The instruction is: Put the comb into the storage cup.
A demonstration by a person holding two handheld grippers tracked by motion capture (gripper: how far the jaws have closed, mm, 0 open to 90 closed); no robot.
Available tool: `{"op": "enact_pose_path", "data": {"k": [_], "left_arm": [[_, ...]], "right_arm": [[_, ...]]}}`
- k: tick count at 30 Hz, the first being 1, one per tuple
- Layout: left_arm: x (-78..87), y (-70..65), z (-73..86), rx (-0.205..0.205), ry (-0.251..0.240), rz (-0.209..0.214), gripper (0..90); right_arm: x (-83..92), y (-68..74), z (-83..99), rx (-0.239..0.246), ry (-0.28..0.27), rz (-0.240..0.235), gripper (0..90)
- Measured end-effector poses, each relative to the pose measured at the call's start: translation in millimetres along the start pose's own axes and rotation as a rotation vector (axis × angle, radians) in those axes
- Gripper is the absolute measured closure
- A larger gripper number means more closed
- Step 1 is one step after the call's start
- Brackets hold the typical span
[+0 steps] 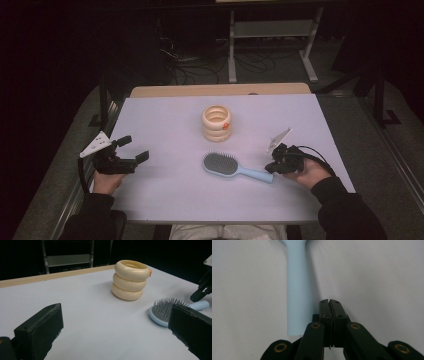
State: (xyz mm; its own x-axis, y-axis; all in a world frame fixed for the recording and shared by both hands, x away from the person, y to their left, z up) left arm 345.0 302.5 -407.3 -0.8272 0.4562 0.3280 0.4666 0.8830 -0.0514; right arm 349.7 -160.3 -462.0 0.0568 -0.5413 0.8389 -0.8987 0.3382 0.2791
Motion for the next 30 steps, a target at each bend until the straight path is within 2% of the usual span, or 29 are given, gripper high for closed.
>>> {"op": "enact_pose_path", "data": {"k": [7,10,18,21,24,30], "left_arm": [[-0.3,0.2,0.3,-0.004,0.003,-0.003,0.0],[-0.4,0.4,0.5,-0.005,0.005,-0.004,0.0],[-0.6,0.2,0.8,-0.005,0.009,-0.004,0.0],[-0.5,0.3,0.6,-0.005,0.007,-0.005,0.0],[-0.5,0.2,0.5,-0.003,0.006,-0.004,0.0],[-0.5,0.4,0.5,0.000,0.006,-0.004,0.0]], "right_arm": [[14.7,5.3,-0.6,0.018,-0.008,0.026,76.0],[20.5,7.1,-2.5,0.003,-0.031,0.018,58.2],[29.5,9.8,-6.7,-0.023,-0.026,0.024,28.9],[32.9,10.7,-10.4,-0.027,-0.022,0.042,12.6],[35.6,10.6,-14.4,-0.039,-0.021,0.040,0.0],[37.9,9.7,-20.9,-0.020,-0.043,0.049,0.0]]}}
Point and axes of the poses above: each handheld gripper's, and its own axes: x roughly backward along the jaws, z roughly out of its underside, y roughly to its left, the point moved 5 cm from there along -x, roughly forward along the jaws, and after that the axes turned 15 degrees about -z, right-handed, at the moved point
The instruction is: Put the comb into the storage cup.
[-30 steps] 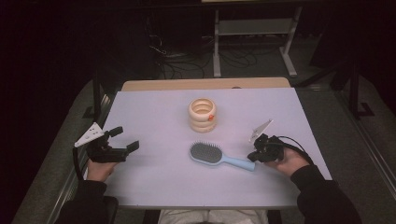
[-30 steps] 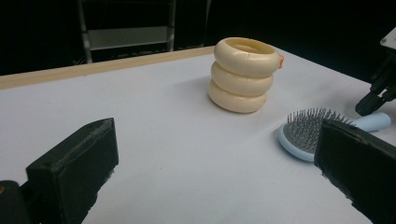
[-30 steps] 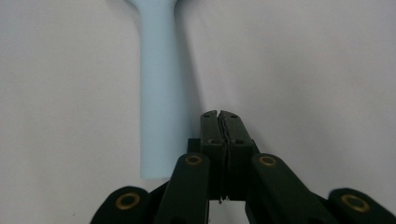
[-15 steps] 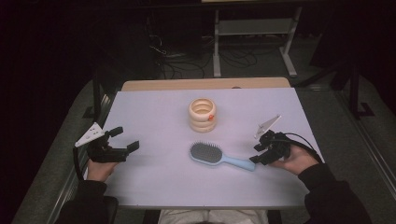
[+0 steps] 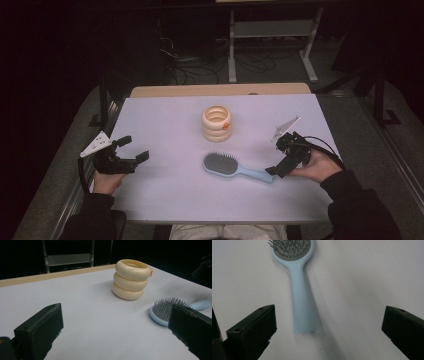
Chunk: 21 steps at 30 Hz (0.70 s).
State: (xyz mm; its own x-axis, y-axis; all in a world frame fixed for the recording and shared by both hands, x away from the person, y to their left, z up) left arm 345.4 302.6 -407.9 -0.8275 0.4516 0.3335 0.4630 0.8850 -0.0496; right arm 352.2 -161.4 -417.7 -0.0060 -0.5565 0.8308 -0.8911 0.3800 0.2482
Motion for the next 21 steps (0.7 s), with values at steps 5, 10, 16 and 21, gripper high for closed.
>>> {"op": "enact_pose_path", "data": {"k": [5,10,16,21], "left_arm": [[-0.2,-0.2,0.1,-0.001,0.001,0.000,0.0],[-0.3,-0.4,0.3,-0.002,0.003,0.001,0.0],[-0.2,-0.4,0.2,-0.003,0.002,0.002,0.0],[-0.1,-0.4,0.2,-0.004,0.002,0.003,0.0]], "right_arm": [[-1.8,0.0,-5.5,0.013,-0.002,-0.003,0.0],[-4.9,0.7,-12.6,0.033,-0.001,-0.016,0.0],[-12.2,0.8,-19.7,0.042,-0.006,-0.033,0.0],[-22.5,2.2,-23.7,0.053,0.010,-0.051,0.0]]}}
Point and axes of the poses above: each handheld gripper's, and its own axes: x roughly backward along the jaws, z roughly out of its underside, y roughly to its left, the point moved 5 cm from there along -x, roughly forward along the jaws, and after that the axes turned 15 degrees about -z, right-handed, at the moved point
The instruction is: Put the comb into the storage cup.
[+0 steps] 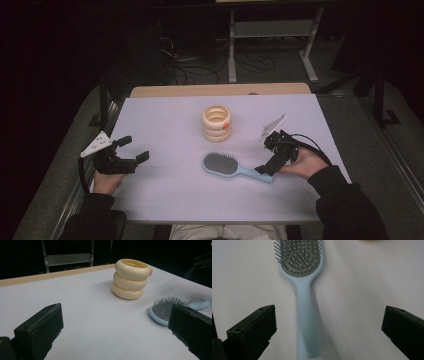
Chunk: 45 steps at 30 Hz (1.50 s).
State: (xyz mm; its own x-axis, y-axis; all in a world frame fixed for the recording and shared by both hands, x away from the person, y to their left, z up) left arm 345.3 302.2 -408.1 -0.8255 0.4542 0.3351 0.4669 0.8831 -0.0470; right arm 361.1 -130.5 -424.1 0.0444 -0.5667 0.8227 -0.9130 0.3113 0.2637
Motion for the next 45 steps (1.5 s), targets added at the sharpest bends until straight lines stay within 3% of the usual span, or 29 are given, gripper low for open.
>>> {"op": "enact_pose_path", "data": {"k": [15,20,38,45], "left_arm": [[-0.3,-0.6,0.2,-0.004,0.002,0.002,0.0],[-0.3,-0.7,0.2,-0.003,0.001,0.003,0.0],[-0.8,-1.1,0.2,-0.006,0.001,0.005,0.0],[-0.9,-1.1,0.3,-0.008,0.001,0.007,0.0]], "right_arm": [[-29.6,-0.1,-8.9,0.028,0.062,-0.039,0.3],[-35.3,0.6,-11.2,0.046,0.073,-0.047,12.8],[-51.7,8.8,-17.1,0.076,0.113,-0.083,27.1],[-58.4,9.1,-19.3,0.083,0.134,-0.074,35.8]]}}
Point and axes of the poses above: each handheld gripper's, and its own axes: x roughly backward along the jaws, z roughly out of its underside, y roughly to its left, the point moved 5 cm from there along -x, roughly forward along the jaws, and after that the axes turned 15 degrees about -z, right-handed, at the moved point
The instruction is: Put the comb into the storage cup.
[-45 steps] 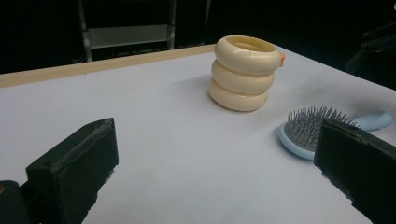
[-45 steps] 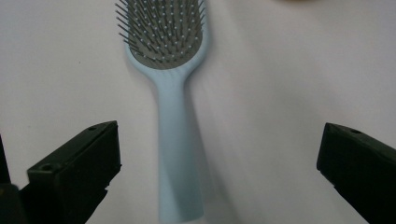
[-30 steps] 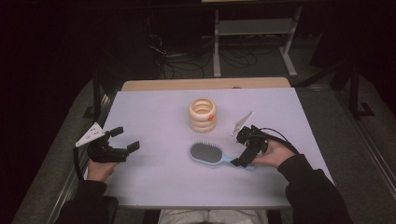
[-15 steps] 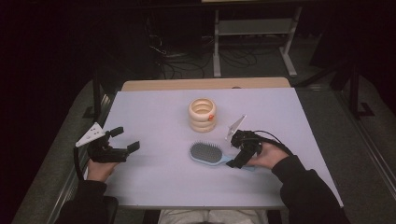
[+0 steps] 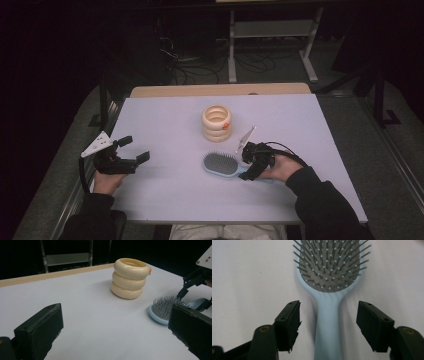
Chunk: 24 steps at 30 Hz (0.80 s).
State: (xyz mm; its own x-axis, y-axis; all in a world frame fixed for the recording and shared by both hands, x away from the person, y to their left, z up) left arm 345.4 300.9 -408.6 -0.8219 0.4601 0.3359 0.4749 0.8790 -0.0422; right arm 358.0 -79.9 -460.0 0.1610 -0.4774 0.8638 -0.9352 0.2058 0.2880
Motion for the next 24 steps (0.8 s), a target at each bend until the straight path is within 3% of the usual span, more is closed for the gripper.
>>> {"op": "enact_pose_path", "data": {"k": [8,17,21,24], "left_arm": [[-0.2,-0.4,0.1,-0.003,0.002,0.000,0.0],[-0.3,-0.4,0.3,-0.003,0.002,0.001,0.0],[-0.5,-0.7,0.3,-0.003,0.002,0.002,0.0],[-0.7,-0.7,0.4,-0.004,0.002,0.003,0.0]], "right_arm": [[-4.4,-0.7,-0.2,-0.005,0.019,-0.007,44.2],[-8.8,-1.0,-0.8,-0.006,0.045,0.013,55.2],[-10.4,-0.8,-0.3,0.002,0.065,0.030,65.6],[-10.6,-0.1,-0.5,0.006,0.073,0.031,67.2]]}}
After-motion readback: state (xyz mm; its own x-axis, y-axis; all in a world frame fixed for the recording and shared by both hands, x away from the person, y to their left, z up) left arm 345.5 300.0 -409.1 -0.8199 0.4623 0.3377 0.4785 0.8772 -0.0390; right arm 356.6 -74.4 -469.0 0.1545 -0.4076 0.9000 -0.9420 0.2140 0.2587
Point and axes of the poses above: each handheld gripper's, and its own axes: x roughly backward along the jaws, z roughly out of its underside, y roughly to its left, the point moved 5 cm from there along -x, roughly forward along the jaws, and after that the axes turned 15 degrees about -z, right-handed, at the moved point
